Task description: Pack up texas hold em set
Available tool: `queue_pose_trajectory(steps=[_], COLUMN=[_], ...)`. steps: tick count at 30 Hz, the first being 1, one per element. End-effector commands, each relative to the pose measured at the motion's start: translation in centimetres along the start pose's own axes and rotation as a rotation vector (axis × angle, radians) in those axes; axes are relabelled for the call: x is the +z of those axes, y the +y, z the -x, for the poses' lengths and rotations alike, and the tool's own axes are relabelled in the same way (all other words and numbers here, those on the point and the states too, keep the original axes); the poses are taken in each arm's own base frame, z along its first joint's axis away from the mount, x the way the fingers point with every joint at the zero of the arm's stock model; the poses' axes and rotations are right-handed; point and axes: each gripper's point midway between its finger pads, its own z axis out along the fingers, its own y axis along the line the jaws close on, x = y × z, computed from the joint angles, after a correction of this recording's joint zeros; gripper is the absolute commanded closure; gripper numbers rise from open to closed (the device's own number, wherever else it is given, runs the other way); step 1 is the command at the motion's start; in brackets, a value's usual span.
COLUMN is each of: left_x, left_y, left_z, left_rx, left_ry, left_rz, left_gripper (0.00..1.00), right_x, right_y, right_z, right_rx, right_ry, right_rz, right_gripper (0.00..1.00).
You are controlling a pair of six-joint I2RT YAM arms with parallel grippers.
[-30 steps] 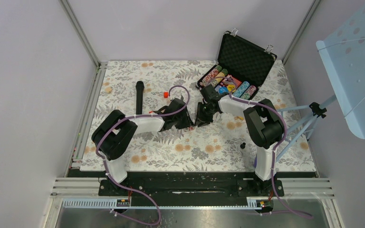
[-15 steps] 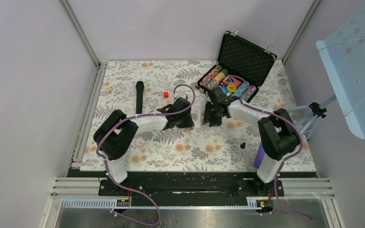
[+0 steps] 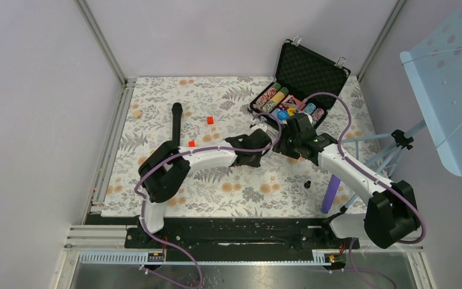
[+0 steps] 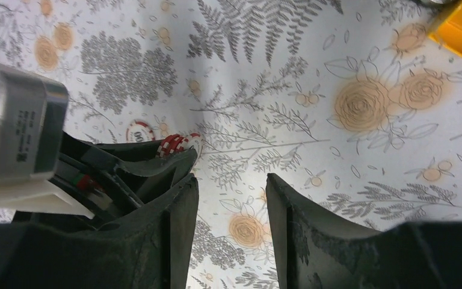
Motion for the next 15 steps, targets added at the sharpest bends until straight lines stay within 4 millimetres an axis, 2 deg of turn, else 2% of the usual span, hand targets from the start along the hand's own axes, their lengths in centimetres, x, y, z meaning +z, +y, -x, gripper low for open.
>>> queue_pose_trajectory(steps=[1, 3, 10, 15], left_x=[-0.3, -0.4, 0.6, 1.0], left_y=[1.0, 1.3, 1.2, 1.1], left_z=[0.3, 0.3, -0.9, -1.4], left_rx=[0.105, 0.126, 0.131, 0.126], left_ry=[-0.022, -0.031, 0.001, 0.013], left_rz=[0.132, 0.165, 0.174, 0.168], left_gripper=[1.00, 1.00, 0.90, 0.85], right_x=[-0.7, -0.9, -1.9, -1.9], right_y=[-1.6, -2.0, -2.9, -3.2], right_z=[-0.5, -0.6, -0.4, -0.5], right_rx=[0.016, 0.020, 0.034, 0.036], right_ry=[-0.013, -0.021, -0.067, -0.064], right_rz=[-0.043, -0.047, -0.053, -0.057], right_gripper=[0.47, 0.47, 0.47, 0.47])
